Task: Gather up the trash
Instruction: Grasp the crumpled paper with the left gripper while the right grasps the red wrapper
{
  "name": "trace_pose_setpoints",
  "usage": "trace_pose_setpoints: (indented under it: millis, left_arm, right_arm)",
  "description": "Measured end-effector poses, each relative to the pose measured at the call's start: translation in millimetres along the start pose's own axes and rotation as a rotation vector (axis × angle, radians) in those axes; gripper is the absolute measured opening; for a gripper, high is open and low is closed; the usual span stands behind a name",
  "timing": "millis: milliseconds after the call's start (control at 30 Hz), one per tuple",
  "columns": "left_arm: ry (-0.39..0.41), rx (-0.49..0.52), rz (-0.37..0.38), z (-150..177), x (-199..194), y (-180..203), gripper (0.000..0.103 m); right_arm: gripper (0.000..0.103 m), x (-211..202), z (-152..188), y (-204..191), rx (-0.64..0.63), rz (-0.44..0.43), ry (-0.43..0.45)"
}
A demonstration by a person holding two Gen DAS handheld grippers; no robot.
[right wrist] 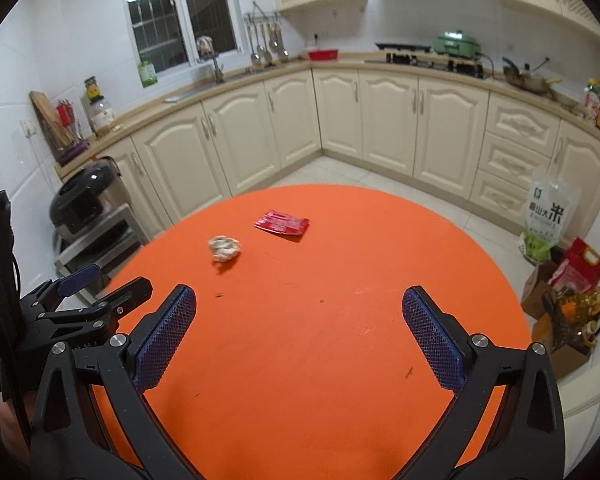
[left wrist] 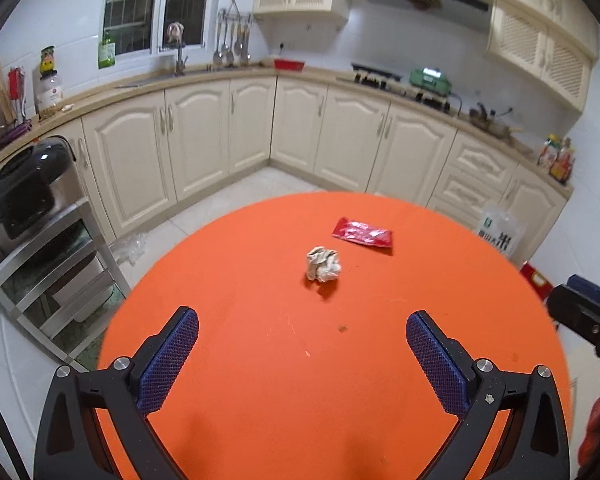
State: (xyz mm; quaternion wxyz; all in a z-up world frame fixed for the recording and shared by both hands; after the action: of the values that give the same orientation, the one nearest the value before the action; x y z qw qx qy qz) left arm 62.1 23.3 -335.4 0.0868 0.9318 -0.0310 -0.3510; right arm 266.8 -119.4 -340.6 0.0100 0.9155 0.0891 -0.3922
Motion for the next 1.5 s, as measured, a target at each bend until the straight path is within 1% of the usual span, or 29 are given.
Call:
trace_pose_setpoints:
  millis: [100,167,200,333,400,467,533,567,600,633,667,700,733,767,800,867,900,1000,1033,1100,1167,1200,1233,1267,1300,1333,1367,1433,1500]
  left_arm:
    - [-0.046,0.006,-0.014,-27,36,-12,0.102]
    - [-0.073,0.01,-0.022,-52,62,-7,0.102]
    - [-0.09,0.016,-0.027,-58,73,-7,0.102]
    - [-0.131,0.04,-0.033,-104,127,1,0.102]
    - [-0.15,0.059,-0.039,-119,151,3,0.099]
    - [-0.174,0.07,-0.037,-130,174,2,0.093]
    - [-0.194,0.074,-0.03,-137,192,0,0.073]
    - [-0.202,0.069,-0.029,-141,200,-3,0.068]
    - [-0.188,0.074,-0.032,-147,206,-3,0.066]
    - [-0.184,0.076,-0.021,-150,211,-3,0.056]
    - [-0.177,0.078,-0.025,-157,215,-5,0.053]
    - [-0.175,0.076,-0.016,-161,220,-6,0.036]
    - [-0.17,0.078,-0.019,-159,220,-8,0.027]
    - [-0.17,0.075,-0.008,-151,218,-9,0.027]
    - [-0.169,0.067,0.005,-157,223,-12,0.027]
    - [-0.158,0.066,0.001,-152,221,-19,0.026]
    - [-0.153,0.057,0.001,-151,221,-23,0.026]
    - [-0.142,0.024,-0.004,-144,214,-37,0.026]
    - [-0.139,0.015,-0.004,-140,210,-37,0.026]
    - [-0.138,0.001,-0.001,-135,206,-41,0.026]
    - [-0.136,-0.011,0.006,-134,206,-41,0.026]
    - [-0.136,-0.015,0.011,-133,207,-40,0.026]
    - [-0.136,-0.02,0.014,-121,197,-40,0.026]
    - [-0.136,-0.024,0.02,-119,195,-39,0.026]
    - [-0.135,-0.026,0.027,-116,190,-40,0.026]
    - [-0.133,-0.025,0.031,-113,184,-41,0.026]
    - [-0.13,-0.024,0.034,-110,179,-42,0.026]
    - [-0.116,-0.022,0.037,-107,170,-44,0.027]
    - [-0.107,-0.023,0.036,-100,160,-43,0.027]
  right_arm:
    - [0.103,29,-5,5,0.0,-0.003,-0.034]
    - [0.103,54,-8,7,-0.01,-0.002,-0.07]
    - [0.103,63,-9,6,-0.015,-0.004,-0.082]
    - [0.103,102,-18,7,-0.043,-0.01,-0.125]
    - [0.103,121,-23,7,-0.059,-0.013,-0.144]
    - [0.103,134,-25,4,-0.07,-0.017,-0.161]
    - [0.103,148,-27,1,-0.085,-0.019,-0.173]
    - [0.103,153,-29,-1,-0.091,-0.024,-0.178]
    - [0.103,160,-29,-3,-0.103,-0.031,-0.187]
    - [0.103,165,-30,-5,-0.115,-0.036,-0.191]
    - [0.103,171,-31,-8,-0.128,-0.045,-0.193]
    - [0.103,175,-33,-12,-0.137,-0.062,-0.193]
    - [0.103,180,-34,-16,-0.146,-0.081,-0.195]
    - [0.103,186,-37,-20,-0.164,-0.083,-0.2]
    - [0.103,190,-38,-23,-0.179,-0.083,-0.201]
    - [0.102,201,-41,-34,-0.215,-0.101,-0.207]
    - [0.098,209,-41,-40,-0.243,-0.112,-0.221]
    - [0.096,216,-39,-54,-0.348,-0.068,-0.196]
    - [0.093,214,-39,-57,-0.342,-0.083,-0.195]
    - [0.09,209,-36,-59,-0.346,-0.08,-0.181]
    - [0.081,205,-36,-63,-0.354,-0.088,-0.175]
    - [0.07,199,-34,-67,-0.368,-0.102,-0.168]
    - [0.058,197,-33,-71,-0.379,-0.11,-0.165]
    - [0.053,196,-32,-75,-0.385,-0.117,-0.163]
    - [0.043,193,-30,-77,-0.391,-0.123,-0.16]
    - [0.037,190,-27,-80,-0.394,-0.124,-0.156]
    - [0.035,189,-25,-81,-0.392,-0.122,-0.155]
    - [0.025,188,-24,-83,-0.366,-0.135,-0.162]
    - [0.016,182,-20,-84,-0.328,-0.171,-0.17]
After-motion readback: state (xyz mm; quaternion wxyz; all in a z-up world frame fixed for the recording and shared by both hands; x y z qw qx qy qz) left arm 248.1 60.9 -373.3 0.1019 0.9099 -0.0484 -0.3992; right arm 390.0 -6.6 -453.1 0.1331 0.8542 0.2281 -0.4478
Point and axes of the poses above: each gripper's, at about its wrist camera, not at the fingertips, and x roughly the way its jaws point, y to its right, z to its underside, the point moved 8 cm from there along x, roughly the way its jaws point, and after that the axes turned 7 degrees about z, right-handed, at the moved point
